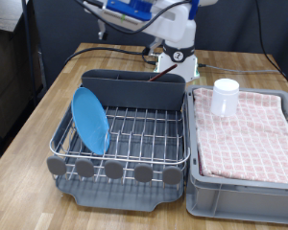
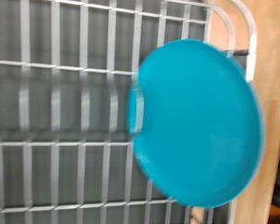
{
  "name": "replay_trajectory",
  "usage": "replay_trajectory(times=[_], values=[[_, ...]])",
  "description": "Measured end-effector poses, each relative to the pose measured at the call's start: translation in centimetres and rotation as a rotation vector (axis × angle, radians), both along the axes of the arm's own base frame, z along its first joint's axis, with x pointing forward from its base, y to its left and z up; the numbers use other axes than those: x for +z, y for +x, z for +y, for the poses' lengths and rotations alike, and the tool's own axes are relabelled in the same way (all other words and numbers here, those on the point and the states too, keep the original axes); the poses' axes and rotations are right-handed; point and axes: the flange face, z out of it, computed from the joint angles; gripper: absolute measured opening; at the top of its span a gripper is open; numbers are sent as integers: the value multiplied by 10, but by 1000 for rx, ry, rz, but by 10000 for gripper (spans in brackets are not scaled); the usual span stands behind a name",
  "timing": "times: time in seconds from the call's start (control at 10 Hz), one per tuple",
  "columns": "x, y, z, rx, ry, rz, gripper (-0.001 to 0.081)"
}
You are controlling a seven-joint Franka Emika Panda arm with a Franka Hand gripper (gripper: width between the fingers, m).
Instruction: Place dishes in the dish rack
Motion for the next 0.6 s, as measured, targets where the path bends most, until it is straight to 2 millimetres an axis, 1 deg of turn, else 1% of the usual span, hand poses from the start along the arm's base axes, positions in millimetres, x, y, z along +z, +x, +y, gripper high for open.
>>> replay_trajectory(times=[0.4,0.6], values=[[24,4,73,-18,54,37,803],[33,2,109,-32,73,45,803]])
